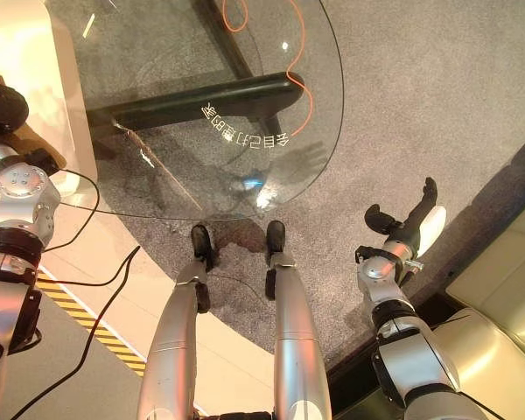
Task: Wipe the table with a cloth and put it in the basket.
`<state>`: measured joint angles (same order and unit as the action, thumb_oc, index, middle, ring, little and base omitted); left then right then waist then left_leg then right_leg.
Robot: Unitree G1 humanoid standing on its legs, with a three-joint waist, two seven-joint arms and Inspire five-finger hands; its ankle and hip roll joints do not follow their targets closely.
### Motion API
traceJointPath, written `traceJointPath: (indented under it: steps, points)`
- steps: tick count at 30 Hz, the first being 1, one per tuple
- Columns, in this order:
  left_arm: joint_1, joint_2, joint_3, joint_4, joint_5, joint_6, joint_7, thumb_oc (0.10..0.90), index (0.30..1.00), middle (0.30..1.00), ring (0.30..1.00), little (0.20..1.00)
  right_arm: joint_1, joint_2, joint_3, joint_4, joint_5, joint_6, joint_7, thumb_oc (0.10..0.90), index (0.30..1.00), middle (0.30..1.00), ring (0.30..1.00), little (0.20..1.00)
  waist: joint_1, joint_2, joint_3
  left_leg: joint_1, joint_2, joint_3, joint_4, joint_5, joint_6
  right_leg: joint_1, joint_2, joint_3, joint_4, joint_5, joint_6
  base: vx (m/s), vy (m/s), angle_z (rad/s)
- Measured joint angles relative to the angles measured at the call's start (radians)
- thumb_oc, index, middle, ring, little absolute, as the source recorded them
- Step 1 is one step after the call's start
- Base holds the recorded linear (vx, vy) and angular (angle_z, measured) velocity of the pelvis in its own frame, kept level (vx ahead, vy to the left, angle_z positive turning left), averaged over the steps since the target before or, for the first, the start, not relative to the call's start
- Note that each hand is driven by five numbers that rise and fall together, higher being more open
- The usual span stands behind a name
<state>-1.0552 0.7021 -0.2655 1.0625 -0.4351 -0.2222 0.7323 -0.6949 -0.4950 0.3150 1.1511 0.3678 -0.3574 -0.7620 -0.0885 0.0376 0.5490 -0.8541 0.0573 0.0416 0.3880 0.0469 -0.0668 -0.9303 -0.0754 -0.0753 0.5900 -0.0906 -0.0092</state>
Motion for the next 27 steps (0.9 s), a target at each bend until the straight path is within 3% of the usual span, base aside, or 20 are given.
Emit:
traceJointPath:
  steps: [5,26,27]
  points:
    - [-0.006,0.008,-0.004,0.000,0.028,0.042,0.000,0.100,0.300,0.300,0.300,0.200,0.000,0.001,0.000,0.000,0.008,0.000,0.005,0.800,0.900,0.900,0.900,0.900,-0.001,-0.001,0.000,0.000,0.002,0.000,0.001,0.000,0.000,0.000,0.002,0.000,-0.001,0.001,-0.001,0.00,0.000,0.00]
    - [-0.073,0.018,-0.081,-0.005,0.099,0.080,0.000,0.100,0.300,0.300,0.300,0.200,-0.011,0.003,0.000,-0.042,0.006,0.000,0.004,0.800,0.900,0.900,0.900,0.900,-0.002,-0.007,0.000,-0.057,0.003,-0.008,0.014,-0.002,-0.003,-0.047,0.004,-0.006,0.000,0.004,-0.002,0.00,0.003,0.00]
    - [-0.081,0.018,-0.081,-0.005,0.099,0.083,0.000,0.421,0.575,0.575,0.575,0.521,-0.012,0.003,0.000,-0.042,0.006,-0.001,0.004,0.800,0.900,0.900,0.900,0.900,-0.001,-0.010,0.000,-0.061,0.003,-0.008,0.014,-0.002,-0.003,-0.052,0.004,-0.006,0.001,0.004,-0.002,0.00,0.000,0.00]
